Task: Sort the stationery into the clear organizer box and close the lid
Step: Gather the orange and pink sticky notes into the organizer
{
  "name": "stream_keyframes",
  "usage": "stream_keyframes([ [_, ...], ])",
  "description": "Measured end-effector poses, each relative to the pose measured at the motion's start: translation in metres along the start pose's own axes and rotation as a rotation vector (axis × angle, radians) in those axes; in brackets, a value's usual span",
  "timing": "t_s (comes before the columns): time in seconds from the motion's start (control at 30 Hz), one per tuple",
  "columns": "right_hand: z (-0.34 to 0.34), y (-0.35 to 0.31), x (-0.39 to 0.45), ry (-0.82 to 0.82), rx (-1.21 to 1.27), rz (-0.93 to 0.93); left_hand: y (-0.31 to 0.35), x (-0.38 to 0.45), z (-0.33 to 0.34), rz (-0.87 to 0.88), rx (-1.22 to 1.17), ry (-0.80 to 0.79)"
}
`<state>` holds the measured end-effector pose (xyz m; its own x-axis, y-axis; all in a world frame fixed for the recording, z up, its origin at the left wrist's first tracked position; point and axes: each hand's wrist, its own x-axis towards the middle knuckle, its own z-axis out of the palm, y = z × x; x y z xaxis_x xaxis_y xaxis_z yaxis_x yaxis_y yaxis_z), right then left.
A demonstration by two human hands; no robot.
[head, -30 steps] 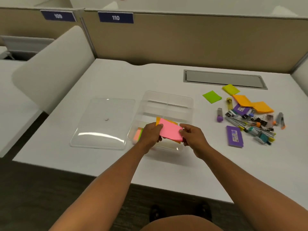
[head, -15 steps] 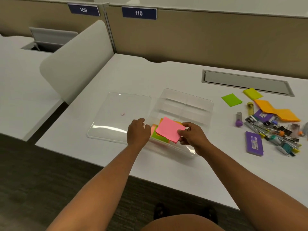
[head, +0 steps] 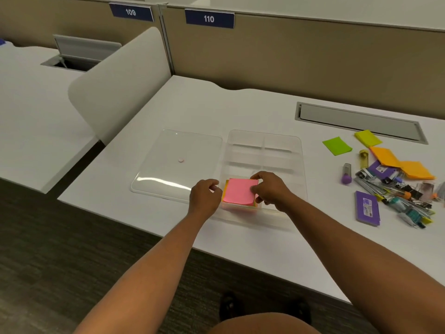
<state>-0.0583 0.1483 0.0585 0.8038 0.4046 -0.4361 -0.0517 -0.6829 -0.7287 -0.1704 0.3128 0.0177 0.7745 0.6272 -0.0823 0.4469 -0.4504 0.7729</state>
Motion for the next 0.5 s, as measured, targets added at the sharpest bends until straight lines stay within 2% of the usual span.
stream_keyframes([
  [0.07, 0.007, 0.0, 0.0, 0.036, -0.132, -0.071, -0.001, -0.002, 0.0, -0.004, -0.006, -0.003],
  [0.17, 0.014, 0.006, -0.002, 0.184, -0.457, -0.201, -0.002, -0.005, 0.0, -0.006, -0.017, 0.005],
  [0.27, 0.015, 0.011, -0.006, 0.266, -0.478, -0.228, 0.0, -0.007, 0.0, -0.01, -0.049, 0.054],
  [0.5, -0.002, 0.023, -0.016, 0.273, -0.39, -0.294, 0.023, -0.006, 0.006, 0.124, -0.094, 0.172],
])
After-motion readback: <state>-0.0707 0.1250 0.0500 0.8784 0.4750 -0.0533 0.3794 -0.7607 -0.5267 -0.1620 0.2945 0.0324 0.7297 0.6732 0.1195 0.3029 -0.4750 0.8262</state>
